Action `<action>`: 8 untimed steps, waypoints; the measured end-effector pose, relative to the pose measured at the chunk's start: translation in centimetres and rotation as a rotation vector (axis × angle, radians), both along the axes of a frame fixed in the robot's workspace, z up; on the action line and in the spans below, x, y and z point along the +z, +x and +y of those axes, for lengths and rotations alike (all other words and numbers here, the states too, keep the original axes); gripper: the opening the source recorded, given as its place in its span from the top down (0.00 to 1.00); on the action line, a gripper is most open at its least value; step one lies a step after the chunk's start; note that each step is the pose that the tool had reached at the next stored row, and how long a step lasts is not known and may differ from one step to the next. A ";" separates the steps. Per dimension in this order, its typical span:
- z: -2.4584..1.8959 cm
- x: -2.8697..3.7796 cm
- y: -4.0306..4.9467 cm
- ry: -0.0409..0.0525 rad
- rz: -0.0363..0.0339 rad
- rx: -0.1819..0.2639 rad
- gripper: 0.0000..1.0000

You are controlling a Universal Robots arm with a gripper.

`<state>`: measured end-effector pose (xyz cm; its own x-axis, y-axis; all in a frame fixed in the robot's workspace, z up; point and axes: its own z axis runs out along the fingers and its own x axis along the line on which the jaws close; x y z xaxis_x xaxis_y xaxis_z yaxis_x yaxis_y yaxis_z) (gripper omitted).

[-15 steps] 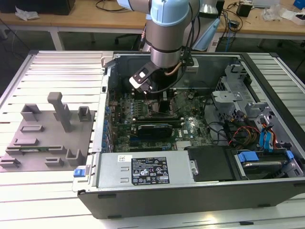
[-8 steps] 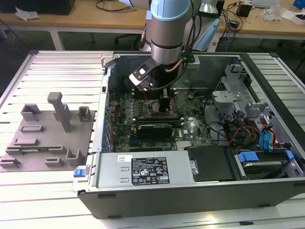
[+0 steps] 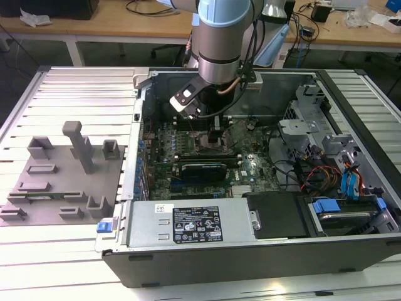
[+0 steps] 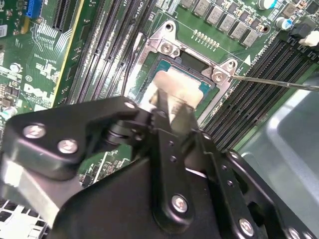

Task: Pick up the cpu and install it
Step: 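Place the cpu into insertion slot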

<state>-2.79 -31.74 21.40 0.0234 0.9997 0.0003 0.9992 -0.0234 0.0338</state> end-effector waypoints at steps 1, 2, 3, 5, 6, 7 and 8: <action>0.00 0.01 0.00 0.0000 0.0000 0.000 0.71; 0.00 0.03 0.00 0.0000 -0.0001 0.000 0.84; 0.00 0.04 0.00 0.0000 0.0000 0.000 0.84; 0.00 0.07 0.00 0.0000 0.0000 0.000 0.89; 0.00 0.09 0.00 0.0001 0.0000 0.000 0.89; 0.00 0.10 0.00 0.0000 0.0000 0.000 0.89; 0.00 0.08 0.00 0.0001 -0.0001 0.000 0.89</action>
<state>-2.79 -31.74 21.48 0.0234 0.9997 0.0003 0.9992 -0.0233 0.0339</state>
